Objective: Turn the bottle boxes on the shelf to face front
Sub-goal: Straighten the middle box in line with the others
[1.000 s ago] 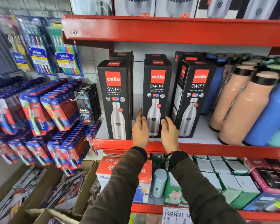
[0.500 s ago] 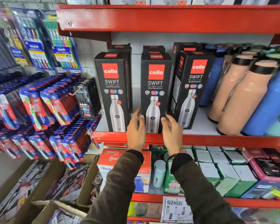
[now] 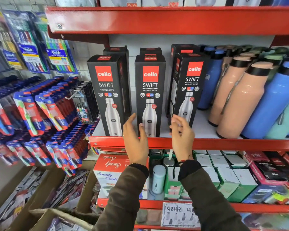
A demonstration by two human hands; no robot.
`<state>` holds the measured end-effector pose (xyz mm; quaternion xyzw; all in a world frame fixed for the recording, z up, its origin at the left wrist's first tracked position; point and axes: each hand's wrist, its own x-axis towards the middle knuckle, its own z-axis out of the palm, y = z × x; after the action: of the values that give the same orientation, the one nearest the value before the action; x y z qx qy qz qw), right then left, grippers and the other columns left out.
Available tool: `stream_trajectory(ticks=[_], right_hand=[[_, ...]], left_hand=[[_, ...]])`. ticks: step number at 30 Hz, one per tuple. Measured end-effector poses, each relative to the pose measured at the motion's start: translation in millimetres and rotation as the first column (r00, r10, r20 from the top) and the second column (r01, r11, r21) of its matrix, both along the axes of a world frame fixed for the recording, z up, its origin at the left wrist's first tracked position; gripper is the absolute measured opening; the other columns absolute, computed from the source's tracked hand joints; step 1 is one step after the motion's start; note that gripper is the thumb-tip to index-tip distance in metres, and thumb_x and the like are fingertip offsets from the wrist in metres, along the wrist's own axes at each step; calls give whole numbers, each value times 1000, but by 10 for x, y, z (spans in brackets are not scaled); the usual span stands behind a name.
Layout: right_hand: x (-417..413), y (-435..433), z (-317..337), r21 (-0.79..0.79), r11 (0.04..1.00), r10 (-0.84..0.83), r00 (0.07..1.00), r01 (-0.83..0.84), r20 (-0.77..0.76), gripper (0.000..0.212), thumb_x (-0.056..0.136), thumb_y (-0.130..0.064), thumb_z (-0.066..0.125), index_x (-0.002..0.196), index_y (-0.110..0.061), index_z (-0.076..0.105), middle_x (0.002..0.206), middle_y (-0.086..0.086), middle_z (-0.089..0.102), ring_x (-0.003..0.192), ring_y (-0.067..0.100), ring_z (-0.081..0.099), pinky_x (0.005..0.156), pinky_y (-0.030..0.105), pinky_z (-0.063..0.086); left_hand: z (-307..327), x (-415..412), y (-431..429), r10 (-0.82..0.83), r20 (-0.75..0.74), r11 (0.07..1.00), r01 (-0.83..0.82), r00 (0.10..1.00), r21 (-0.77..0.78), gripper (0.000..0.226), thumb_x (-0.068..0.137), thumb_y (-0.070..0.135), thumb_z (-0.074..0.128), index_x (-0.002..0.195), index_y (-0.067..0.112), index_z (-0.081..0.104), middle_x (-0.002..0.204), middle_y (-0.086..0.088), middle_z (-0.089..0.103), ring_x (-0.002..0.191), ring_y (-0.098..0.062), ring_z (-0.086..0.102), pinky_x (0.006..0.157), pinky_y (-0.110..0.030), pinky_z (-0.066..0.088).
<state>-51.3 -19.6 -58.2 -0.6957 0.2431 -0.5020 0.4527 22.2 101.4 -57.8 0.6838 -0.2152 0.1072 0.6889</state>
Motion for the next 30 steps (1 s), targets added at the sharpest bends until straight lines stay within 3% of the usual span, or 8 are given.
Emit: stream_trajectory(ticks=[2,5,9,12,16,21,27,30], right_hand=[[-101,-145,29,-41,996,-79,994,82,73,25,99,-18,56,122,-17,65,117,5,69,101,20,67,81,16,52],[-203,-398,75,-47,990,-126,986,132,107,32,99,-16,56,131,-18,57,127,0,57,111,20,61,90,25,51],[-219,-755,61,6,997,-80,997,80,-5,49,102,-19,53,149,-12,40,149,8,42,139,23,42,114,36,35],[-164,-979,57,57,998,14,993,-7,-115,54,103,-25,50,152,-8,34,156,13,38,145,26,36,120,40,28],[-88,-1128,45,47,996,85,983,-78,-160,42,103,-21,48,144,-8,47,144,6,53,135,23,47,96,6,28],[-86,-1158,42,34,991,135,982,-132,-131,34,102,-21,51,134,-10,57,133,2,62,126,21,56,99,24,38],[-180,-1128,39,39,995,99,981,-94,-167,40,102,-27,53,137,-9,54,136,4,59,123,10,51,101,22,35],[-264,-1087,27,15,996,85,983,-84,-162,35,99,-27,56,130,-11,59,125,-3,63,114,11,57,91,10,37]], left_hand=[[29,-107,-65,40,96,999,-36,995,-37,37,103,20,52,139,26,51,131,3,55,122,-27,54,104,-54,46],[100,-248,-252,-15,235,997,34,972,-75,35,103,14,49,136,25,55,128,7,55,120,-25,56,101,-55,47],[175,-373,-656,-232,323,969,245,917,0,40,107,10,42,145,14,51,144,2,54,138,-8,48,119,-32,38],[198,-426,-965,-341,225,938,313,913,152,50,108,13,39,158,11,32,165,-1,32,152,-1,24,125,-15,16],[230,-368,-1242,-359,-59,915,363,932,176,59,109,20,36,161,5,11,172,-10,10,161,-19,9,130,-32,7],[288,-280,-1312,-309,-248,926,350,918,142,49,109,29,36,156,13,36,157,-14,47,147,-30,42,122,-37,32],[268,-265,-1255,-238,-216,936,283,947,208,44,108,33,37,146,15,51,145,-11,60,136,-30,54,107,-29,38],[237,-302,-1195,-229,-203,938,272,952,216,44,108,35,38,146,16,51,144,-12,60,135,-30,54,101,-25,35]])
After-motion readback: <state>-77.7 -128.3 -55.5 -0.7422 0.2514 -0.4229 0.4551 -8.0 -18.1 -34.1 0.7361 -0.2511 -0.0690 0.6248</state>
